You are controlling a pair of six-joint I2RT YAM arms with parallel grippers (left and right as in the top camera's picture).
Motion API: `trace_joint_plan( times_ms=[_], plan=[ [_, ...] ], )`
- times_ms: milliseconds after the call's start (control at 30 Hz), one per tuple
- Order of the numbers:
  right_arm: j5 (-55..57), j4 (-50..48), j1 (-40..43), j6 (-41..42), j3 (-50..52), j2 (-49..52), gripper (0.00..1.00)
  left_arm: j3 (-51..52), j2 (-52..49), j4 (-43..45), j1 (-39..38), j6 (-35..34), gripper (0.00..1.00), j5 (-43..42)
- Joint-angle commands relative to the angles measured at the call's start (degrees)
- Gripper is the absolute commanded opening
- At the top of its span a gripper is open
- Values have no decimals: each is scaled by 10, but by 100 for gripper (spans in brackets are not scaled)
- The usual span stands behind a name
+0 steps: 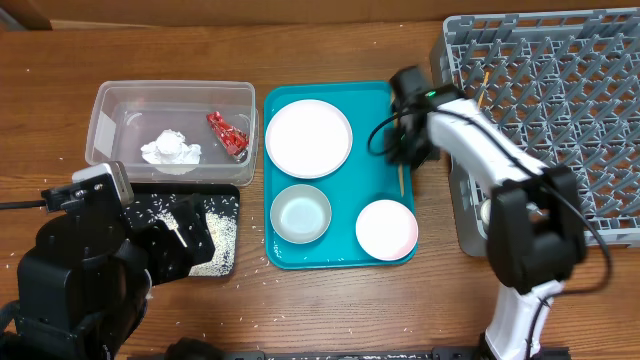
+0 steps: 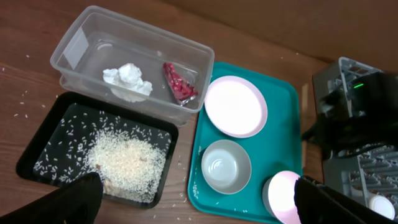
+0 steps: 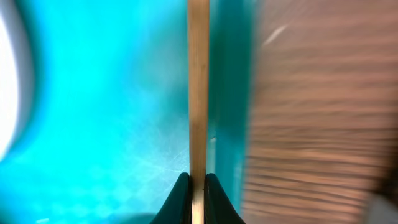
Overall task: Sort waste into correct bins and load items into the dishwasher
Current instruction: 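Grasp the second wooden chopstick on the teal tray with the right gripper, then place the second chopstick into the dish rack with the right gripper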
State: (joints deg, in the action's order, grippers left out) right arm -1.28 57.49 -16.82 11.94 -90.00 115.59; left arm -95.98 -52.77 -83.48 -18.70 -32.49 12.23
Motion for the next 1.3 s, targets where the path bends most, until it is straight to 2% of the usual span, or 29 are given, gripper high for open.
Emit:
trace_joint_plan(
  times_ms=[0, 100, 267, 433, 500, 600, 633, 667, 767, 900, 1000, 1267],
  plan=[
    [12, -3, 60, 1, -47, -103, 4, -7, 0, -6, 3, 3, 100, -3],
    [12, -3, 111, -22, -48, -129, 4, -7, 0, -7, 3, 3, 100, -3],
    [12, -1, 166, -117, -40, -123, 4, -7, 0, -7, 3, 3, 100, -2],
    [17, 1, 156, -197, -38, -111, 4, -7, 0, -6, 3, 3, 100, -2],
    [63, 0, 146, -214, -38, -104, 4, -7, 0, -7, 3, 3, 100, -3],
    [133, 0, 137, -214, -38, -96, 6, -7, 0, -7, 3, 3, 100, -12],
    [137, 0, 136, -214, -38, -95, 16, -7, 0, -7, 3, 3, 100, -17],
    [124, 0, 133, -209, -38, -95, 41, -7, 0, -7, 3, 3, 100, -18],
    [94, 9, 123, -191, -45, -99, 54, -7, 0, -7, 3, 3, 100, -17],
    [75, 39, 99, -142, -73, -115, 56, -7, 0, -7, 3, 3, 100, -17],
    [11, 74, 81, -136, -97, -130, 56, -7, 0, -7, 3, 3, 100, -17],
    [-86, 185, 35, -33, -82, -146, 47, -7, 0, -7, 3, 3, 100, -13]
  ],
)
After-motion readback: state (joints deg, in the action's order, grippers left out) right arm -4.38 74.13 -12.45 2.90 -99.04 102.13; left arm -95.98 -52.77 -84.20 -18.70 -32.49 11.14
